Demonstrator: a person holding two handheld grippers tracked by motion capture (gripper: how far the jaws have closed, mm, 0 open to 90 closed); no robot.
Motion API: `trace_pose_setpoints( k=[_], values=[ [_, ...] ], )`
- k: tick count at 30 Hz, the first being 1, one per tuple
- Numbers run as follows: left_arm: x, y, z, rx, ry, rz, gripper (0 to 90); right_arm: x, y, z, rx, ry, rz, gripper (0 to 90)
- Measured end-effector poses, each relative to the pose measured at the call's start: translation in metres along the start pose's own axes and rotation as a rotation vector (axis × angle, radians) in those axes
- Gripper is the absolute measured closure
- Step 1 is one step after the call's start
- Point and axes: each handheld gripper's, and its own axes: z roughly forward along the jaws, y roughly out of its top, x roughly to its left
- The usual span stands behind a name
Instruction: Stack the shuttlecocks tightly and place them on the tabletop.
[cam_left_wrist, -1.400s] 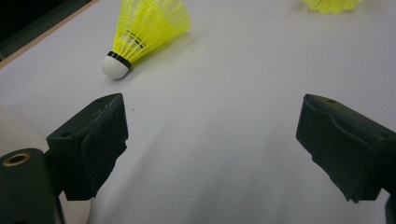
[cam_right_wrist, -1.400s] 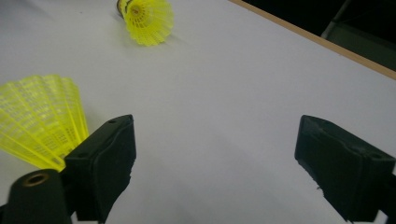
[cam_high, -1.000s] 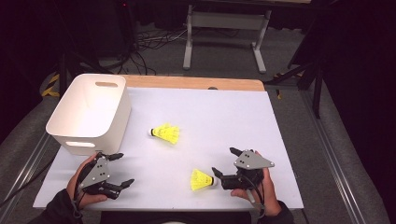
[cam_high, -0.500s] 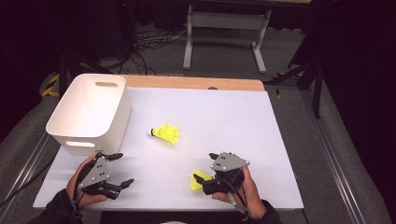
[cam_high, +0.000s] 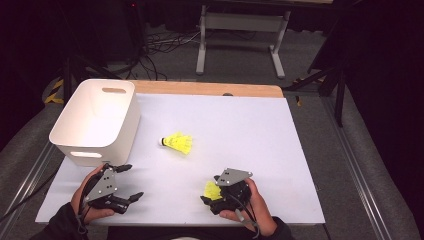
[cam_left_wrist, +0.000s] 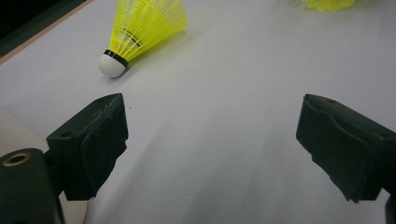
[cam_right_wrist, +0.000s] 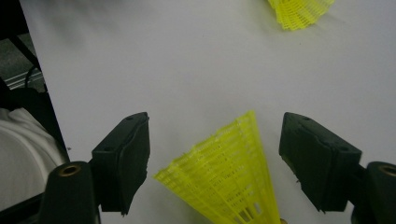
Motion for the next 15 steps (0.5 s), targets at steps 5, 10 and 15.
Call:
trace_pose_setpoints(
  k=[5, 10, 15],
  values=[
    [-0.0002, 0.0, 0.0004, -0.002, 0.001, -0.002, 10.0, 0.0003, -0.0002, -0.0003, 0.016, 0.031, -0.028, 21.4],
    [0.0004, -0.0001, 0.0005, 0.0, 0.003, -0.001, 10.0, -0.0005, -0.0011, -0.0073, -0.001, 0.068, -0.05, 18.3],
    [-0.0005, 0.0002, 0.0002, -0.001, 0.003, 0.001, 10.0, -0.0006, -0.0037, -0.0016, 0.024, 0.059, -0.084, 17.4]
  ],
)
